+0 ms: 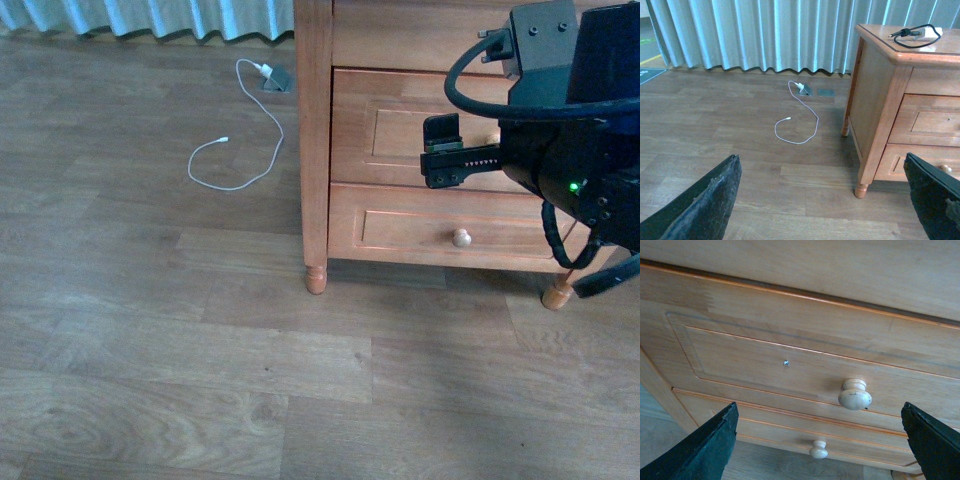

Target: Put charger into drawer

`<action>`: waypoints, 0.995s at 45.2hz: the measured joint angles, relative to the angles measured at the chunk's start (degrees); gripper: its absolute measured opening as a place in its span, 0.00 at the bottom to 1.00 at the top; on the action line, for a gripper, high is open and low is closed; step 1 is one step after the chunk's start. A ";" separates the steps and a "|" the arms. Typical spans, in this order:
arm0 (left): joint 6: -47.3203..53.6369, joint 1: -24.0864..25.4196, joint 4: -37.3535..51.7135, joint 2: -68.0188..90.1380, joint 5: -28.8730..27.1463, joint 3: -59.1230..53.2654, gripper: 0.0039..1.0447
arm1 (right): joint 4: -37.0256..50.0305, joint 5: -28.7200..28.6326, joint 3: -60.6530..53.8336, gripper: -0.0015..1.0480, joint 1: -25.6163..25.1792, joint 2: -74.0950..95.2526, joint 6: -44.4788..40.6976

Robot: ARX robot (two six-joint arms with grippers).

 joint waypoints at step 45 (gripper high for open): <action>0.00 0.00 0.00 0.00 0.00 0.00 0.94 | -1.73 2.95 13.51 0.92 -3.02 12.63 1.29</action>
